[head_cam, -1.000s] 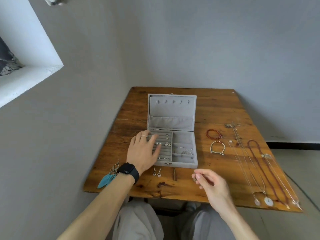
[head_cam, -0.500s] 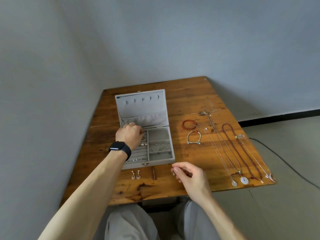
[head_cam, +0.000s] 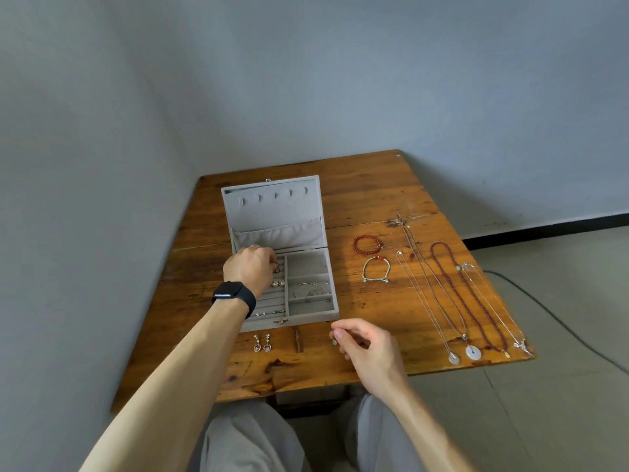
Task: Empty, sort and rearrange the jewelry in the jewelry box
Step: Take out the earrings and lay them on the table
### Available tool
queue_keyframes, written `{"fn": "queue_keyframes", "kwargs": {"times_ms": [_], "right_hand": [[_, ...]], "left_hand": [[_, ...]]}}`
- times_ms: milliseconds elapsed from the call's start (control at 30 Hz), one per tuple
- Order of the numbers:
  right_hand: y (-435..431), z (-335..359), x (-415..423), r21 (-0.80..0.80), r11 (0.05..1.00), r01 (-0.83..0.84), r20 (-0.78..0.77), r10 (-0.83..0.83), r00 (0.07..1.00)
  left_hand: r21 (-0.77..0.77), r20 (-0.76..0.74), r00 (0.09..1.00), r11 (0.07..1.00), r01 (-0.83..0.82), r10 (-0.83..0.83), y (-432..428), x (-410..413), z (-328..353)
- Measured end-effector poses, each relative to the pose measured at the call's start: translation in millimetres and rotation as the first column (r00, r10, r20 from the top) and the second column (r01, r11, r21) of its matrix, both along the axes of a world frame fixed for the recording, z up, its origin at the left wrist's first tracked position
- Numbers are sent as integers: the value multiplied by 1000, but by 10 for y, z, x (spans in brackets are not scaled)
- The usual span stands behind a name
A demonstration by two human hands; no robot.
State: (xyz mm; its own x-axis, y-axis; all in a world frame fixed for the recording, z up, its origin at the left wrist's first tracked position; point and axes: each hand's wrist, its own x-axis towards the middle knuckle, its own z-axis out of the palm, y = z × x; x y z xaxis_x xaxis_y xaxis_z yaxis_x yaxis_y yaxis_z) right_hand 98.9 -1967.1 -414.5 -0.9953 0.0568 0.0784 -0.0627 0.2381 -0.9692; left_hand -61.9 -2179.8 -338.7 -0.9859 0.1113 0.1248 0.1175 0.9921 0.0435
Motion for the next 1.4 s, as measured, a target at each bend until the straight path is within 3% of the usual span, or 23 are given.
{"fn": "queue_keyframes", "kwargs": {"times_ms": [433, 667, 800, 1000, 1167, 1400], "right_hand": [[-15, 1, -1, 26, 1000, -2, -5, 2, 1000], [-22, 9, 0, 38, 999, 6, -10, -5, 1000], [-22, 20, 3, 41, 999, 2, -22, -1, 1000], [-47, 33, 7, 110, 994, -14, -6, 14, 1000], [-97, 72, 18, 186, 981, -59, 17, 57, 998], [-239, 119, 145, 303, 945, -123, -4, 130, 991]], "left_hand": [[29, -42, 999, 999, 29, -28, -3, 23, -78], [4, 53, 997, 998, 63, -63, -24, -48, -23], [162, 78, 994, 985, 59, -73, -100, -17, 76], [480, 33, 987, 868, 125, -160, -291, 459, 219], [552, 81, 960, 814, 181, -268, -355, 1098, 164], [546, 202, 915, 816, 192, -350, -264, 1496, -119]]}}
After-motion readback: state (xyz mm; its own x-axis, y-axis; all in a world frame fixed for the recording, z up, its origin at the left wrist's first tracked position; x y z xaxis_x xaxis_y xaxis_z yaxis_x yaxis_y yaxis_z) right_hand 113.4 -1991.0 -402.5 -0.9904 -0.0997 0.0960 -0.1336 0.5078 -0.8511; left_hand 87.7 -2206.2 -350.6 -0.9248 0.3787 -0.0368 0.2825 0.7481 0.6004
